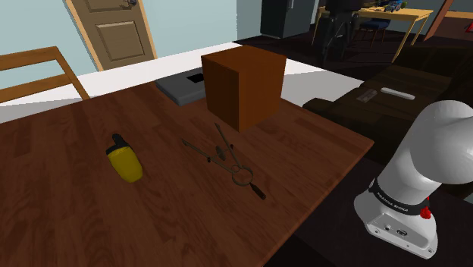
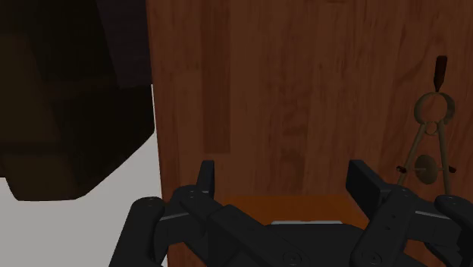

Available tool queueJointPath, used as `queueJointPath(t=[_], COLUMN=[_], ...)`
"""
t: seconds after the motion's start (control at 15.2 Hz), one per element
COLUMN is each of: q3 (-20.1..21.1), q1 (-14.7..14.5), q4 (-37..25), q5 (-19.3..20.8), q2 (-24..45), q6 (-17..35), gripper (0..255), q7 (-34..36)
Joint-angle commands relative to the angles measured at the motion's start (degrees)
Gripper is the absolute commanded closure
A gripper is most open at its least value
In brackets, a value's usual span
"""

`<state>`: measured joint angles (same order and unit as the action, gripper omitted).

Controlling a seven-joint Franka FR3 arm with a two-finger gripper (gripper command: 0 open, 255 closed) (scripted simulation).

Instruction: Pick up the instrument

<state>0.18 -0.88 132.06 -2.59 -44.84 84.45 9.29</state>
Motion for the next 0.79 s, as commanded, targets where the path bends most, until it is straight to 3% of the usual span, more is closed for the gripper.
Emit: queueJointPath(t=[0.0,0.73], q3=[0.00,13.07], q1=[0.00,-3.60], q4=[0.00,4.82], q5=[0.00,-6.90], q2=[0.00,8.52], q6=[0.00,13.04], gripper=[0,0], q7=[0.00,13.02])
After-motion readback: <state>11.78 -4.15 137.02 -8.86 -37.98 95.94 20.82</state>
